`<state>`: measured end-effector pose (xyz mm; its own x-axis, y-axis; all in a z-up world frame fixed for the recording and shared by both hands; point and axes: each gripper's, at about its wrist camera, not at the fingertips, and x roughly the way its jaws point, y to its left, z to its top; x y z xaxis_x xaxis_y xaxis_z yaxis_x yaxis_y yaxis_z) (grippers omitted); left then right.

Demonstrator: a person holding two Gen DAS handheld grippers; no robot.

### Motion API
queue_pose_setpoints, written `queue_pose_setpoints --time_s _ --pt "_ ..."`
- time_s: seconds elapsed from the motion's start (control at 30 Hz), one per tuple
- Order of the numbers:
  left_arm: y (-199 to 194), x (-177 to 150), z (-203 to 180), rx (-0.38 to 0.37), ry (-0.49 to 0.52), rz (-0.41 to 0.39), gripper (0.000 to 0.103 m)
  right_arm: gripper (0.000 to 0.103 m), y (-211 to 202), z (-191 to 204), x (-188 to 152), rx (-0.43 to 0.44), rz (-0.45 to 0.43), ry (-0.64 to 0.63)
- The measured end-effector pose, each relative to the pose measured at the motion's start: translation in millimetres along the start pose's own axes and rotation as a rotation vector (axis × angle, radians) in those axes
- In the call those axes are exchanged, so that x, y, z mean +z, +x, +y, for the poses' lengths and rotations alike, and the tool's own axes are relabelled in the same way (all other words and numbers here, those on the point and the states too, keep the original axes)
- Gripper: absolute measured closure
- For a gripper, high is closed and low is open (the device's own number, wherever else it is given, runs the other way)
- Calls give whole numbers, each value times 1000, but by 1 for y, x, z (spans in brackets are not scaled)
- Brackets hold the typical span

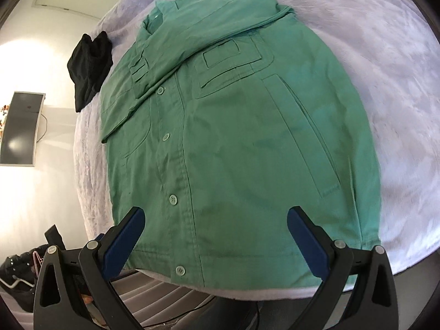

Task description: Fold large clothes

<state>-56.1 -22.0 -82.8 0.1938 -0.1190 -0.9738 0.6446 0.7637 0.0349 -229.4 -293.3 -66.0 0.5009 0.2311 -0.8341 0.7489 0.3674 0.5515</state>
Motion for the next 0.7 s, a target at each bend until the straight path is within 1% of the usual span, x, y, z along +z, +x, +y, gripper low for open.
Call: queue_pose_setpoints --time_s 0.2,0.4,0.6,0.7 --pt "-3 -12 12 -28 -3 36 5 0 -11 -4 -17 5 -9 31" --pt "-3 -22 18 -17 -7 69 5 0 -16 -10 -31 16 4 76" --pt "-5 -25 20 -24 -11 79 5 0 -19 -20 -40 9 14 126" --pt "-7 -25 21 -32 -10 79 5 0 -21 -27 -41 21 17 156"
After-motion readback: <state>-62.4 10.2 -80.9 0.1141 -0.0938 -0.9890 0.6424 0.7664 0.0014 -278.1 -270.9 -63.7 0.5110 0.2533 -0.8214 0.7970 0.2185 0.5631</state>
